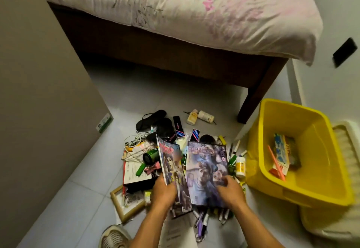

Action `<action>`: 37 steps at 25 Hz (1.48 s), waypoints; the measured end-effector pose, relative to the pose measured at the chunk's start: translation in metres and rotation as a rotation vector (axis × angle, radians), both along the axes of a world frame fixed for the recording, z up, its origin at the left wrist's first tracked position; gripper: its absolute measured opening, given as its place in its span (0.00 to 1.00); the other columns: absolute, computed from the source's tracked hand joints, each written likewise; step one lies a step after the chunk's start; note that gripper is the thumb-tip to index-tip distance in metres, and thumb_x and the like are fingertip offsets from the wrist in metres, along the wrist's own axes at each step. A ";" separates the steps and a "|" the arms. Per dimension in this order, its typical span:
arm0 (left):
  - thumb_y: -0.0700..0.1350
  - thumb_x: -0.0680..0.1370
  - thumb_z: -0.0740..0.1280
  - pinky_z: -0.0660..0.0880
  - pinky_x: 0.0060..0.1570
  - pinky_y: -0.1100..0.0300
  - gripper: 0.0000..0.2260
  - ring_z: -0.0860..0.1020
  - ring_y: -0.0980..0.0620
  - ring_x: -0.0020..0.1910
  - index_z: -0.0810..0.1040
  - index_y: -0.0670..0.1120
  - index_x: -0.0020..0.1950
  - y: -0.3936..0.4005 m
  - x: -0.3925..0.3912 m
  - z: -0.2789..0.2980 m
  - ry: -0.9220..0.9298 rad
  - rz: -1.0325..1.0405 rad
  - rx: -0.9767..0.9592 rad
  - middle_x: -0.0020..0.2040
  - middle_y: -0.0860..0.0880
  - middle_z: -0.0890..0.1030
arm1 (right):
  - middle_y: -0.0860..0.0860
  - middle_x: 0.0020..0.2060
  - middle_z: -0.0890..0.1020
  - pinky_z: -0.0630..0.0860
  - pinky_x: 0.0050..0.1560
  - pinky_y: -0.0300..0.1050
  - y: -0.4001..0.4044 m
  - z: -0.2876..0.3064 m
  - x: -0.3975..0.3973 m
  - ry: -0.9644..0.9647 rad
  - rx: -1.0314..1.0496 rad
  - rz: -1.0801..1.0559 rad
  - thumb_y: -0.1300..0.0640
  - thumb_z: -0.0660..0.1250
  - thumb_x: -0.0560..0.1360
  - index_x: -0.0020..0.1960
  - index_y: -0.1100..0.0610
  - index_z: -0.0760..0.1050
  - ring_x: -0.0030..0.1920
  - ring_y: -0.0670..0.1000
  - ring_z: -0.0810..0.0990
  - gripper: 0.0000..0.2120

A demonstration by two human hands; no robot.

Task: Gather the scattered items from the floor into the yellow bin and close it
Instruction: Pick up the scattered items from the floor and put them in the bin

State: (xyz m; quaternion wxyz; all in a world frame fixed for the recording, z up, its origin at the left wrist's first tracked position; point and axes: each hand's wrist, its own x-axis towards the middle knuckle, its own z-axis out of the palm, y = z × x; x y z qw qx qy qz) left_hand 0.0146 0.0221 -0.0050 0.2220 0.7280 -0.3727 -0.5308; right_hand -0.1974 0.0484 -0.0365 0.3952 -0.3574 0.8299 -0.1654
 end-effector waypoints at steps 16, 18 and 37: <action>0.44 0.80 0.63 0.74 0.49 0.53 0.14 0.77 0.46 0.49 0.76 0.51 0.66 0.011 0.004 -0.017 -0.145 0.335 -0.167 0.55 0.47 0.80 | 0.50 0.37 0.83 0.77 0.40 0.50 -0.025 0.035 -0.008 -0.186 -0.415 -0.430 0.57 0.67 0.78 0.46 0.53 0.81 0.38 0.53 0.79 0.05; 0.44 0.81 0.63 0.69 0.47 0.56 0.15 0.74 0.48 0.48 0.74 0.49 0.67 0.004 0.005 0.000 -0.096 0.375 -0.191 0.57 0.46 0.79 | 0.54 0.41 0.85 0.77 0.32 0.44 -0.041 0.069 -0.014 -0.451 -0.586 -0.608 0.59 0.67 0.78 0.51 0.56 0.81 0.37 0.53 0.80 0.04; 0.37 0.72 0.69 0.80 0.35 0.51 0.11 0.84 0.42 0.39 0.79 0.41 0.54 -0.057 -0.052 0.106 0.736 0.036 -0.165 0.44 0.42 0.86 | 0.56 0.34 0.80 0.62 0.19 0.35 -0.034 0.155 -0.039 -0.668 -0.185 -0.188 0.56 0.65 0.79 0.52 0.60 0.78 0.25 0.49 0.74 0.09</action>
